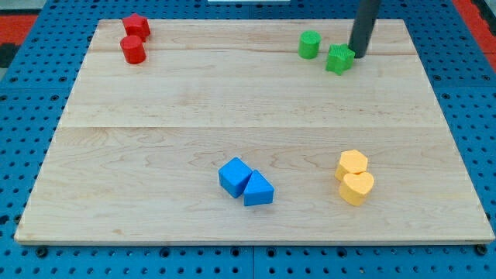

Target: Place the green star below the red circle

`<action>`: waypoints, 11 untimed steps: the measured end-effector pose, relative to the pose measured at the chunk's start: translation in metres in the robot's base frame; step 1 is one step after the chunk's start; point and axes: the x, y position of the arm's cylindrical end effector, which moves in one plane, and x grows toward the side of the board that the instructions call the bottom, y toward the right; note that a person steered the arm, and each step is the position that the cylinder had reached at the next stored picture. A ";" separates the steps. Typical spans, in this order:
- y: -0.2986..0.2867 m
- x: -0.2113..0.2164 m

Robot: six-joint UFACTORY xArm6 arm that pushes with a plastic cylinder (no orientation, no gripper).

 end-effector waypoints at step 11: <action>-0.352 0.051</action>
